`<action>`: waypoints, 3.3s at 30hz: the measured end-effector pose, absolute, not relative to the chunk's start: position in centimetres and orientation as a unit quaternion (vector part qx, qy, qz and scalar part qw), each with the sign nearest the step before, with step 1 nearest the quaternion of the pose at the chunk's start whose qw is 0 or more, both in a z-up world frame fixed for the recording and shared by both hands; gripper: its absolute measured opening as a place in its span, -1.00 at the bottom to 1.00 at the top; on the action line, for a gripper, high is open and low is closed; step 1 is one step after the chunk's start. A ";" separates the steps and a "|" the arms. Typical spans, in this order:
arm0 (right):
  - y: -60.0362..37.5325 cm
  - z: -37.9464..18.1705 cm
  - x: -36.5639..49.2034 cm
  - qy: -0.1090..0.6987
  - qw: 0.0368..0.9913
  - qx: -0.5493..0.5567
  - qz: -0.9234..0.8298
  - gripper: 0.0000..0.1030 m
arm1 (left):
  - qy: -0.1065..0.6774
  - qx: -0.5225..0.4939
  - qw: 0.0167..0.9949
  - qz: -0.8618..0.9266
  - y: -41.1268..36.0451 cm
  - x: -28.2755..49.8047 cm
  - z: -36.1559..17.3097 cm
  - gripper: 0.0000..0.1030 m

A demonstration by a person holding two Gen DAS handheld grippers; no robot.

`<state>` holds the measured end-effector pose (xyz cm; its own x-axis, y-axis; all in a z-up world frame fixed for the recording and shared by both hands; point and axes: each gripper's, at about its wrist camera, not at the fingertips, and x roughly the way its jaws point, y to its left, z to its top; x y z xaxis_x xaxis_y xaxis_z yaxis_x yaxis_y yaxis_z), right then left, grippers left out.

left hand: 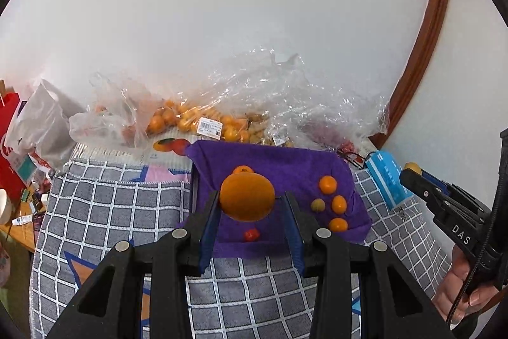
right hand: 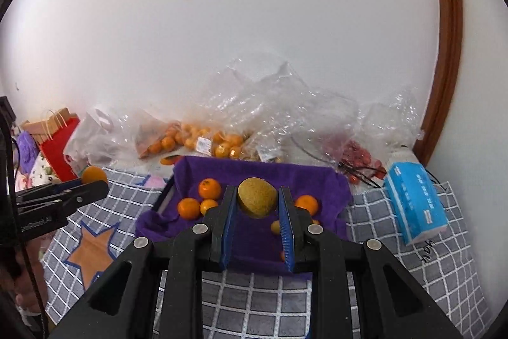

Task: Organize fruits
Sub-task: 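Carry both held fruits over the purple towel and lower them onto it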

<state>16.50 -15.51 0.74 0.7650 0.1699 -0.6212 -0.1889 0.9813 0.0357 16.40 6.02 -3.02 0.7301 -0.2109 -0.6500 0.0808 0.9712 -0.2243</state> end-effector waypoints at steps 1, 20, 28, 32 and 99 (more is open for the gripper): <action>-15.4 0.9 16.5 0.327 0.940 -0.017 0.095 -0.50 | 0.357 -0.091 0.926 -0.078 6.1 16.5 -2.9 -0.29; -15.0 1.1 18.0 0.315 0.943 -0.019 0.109 -0.50 | 0.360 -0.095 0.925 -0.077 5.9 18.4 -2.8 -0.29; -14.8 0.3 19.1 0.319 0.941 -0.024 0.105 -0.50 | 0.368 -0.094 0.921 -0.080 5.9 19.8 -3.5 -0.29; -14.7 -0.4 20.2 0.325 0.940 -0.027 0.102 -0.50 | 0.372 -0.095 0.920 -0.081 5.9 20.8 -3.8 -0.29; -16.3 -17.1 31.2 0.477 0.875 -0.014 0.079 -0.50 | 0.478 -0.087 0.865 -0.123 4.1 32.0 -15.2 -0.29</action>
<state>31.24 -16.33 -17.10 0.5328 0.1259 -0.8368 -0.1522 0.9870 0.0515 31.98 4.12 -15.16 0.5131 -0.2966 -0.8054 0.1296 0.9544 -0.2689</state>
